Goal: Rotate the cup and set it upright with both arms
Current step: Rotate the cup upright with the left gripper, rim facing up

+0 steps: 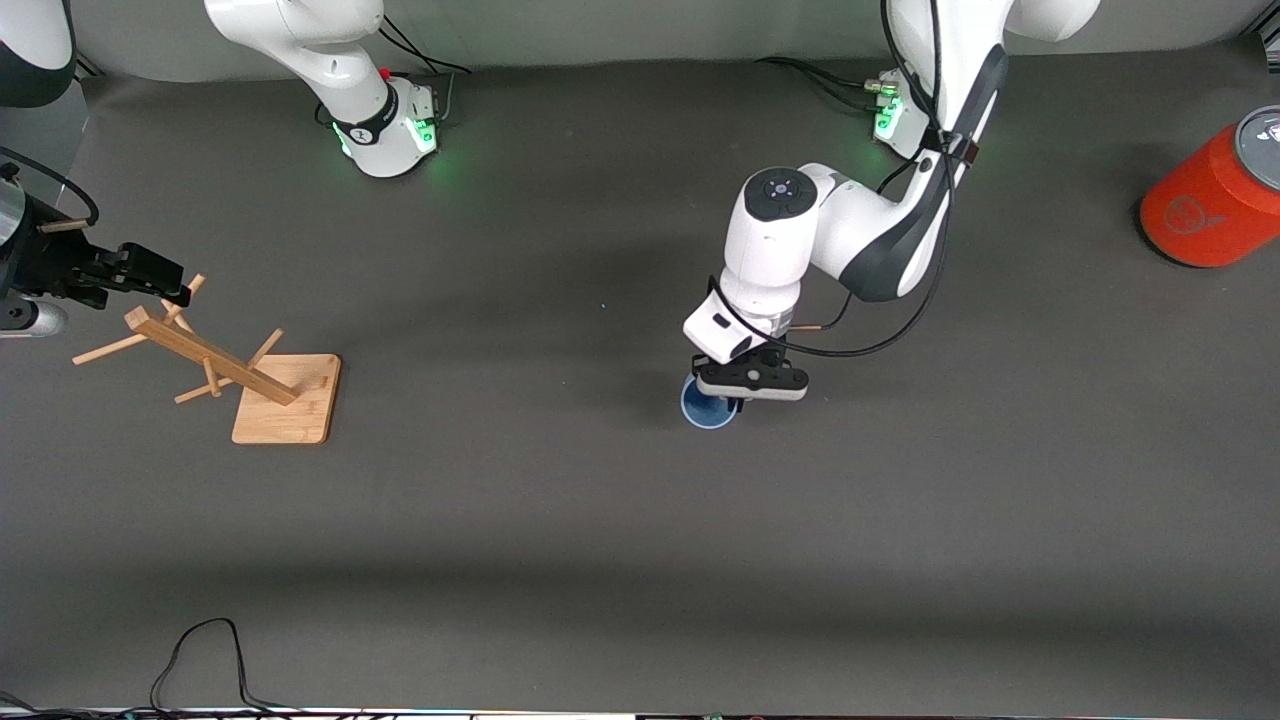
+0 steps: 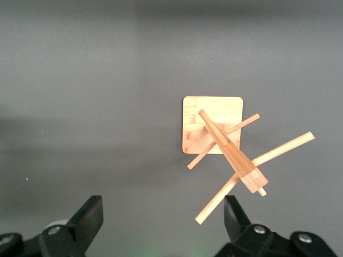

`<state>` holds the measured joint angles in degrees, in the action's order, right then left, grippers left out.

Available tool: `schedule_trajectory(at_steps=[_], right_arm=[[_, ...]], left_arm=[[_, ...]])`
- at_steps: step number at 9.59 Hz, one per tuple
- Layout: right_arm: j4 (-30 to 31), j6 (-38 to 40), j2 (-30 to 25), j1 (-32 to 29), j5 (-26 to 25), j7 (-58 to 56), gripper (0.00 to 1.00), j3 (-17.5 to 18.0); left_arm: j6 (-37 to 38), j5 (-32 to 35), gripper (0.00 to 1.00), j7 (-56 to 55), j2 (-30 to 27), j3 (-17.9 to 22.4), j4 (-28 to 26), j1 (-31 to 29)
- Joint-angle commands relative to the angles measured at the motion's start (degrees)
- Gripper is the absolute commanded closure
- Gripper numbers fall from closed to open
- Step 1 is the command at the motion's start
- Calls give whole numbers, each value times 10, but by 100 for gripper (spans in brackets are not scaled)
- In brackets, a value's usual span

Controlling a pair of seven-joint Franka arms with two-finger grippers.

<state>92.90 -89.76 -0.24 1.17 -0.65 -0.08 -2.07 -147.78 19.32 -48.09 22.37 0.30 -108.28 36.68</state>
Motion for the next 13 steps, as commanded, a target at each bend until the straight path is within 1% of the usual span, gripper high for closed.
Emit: schedule_trajectory(at_steps=[1, 3, 6, 8, 11, 13], right_arm=[[-7, 0, -2, 3, 11, -4, 0, -4], [-7, 0, -3, 3, 11, -4, 0, -5], [-8, 0, -3, 3, 11, -4, 0, -5], [-8, 0, -2, 3, 11, -4, 0, -5], [-8, -1, -2, 3, 11, -5, 0, -5], [-8, -1, -1, 3, 11, -5, 0, -5]], left_arm=[[-37, 96, 100, -101, -15, 4, -48, 10], [-51, 161, 100, -178, -7, 5, -57, 25], [-54, 304, 100, -346, 10, 4, -62, 36], [-53, 374, 100, -429, 9, 4, -75, 49], [-43, 511, 100, -569, 10, 4, -88, 73], [-3, 550, 100, -614, 14, 4, -91, 98]])
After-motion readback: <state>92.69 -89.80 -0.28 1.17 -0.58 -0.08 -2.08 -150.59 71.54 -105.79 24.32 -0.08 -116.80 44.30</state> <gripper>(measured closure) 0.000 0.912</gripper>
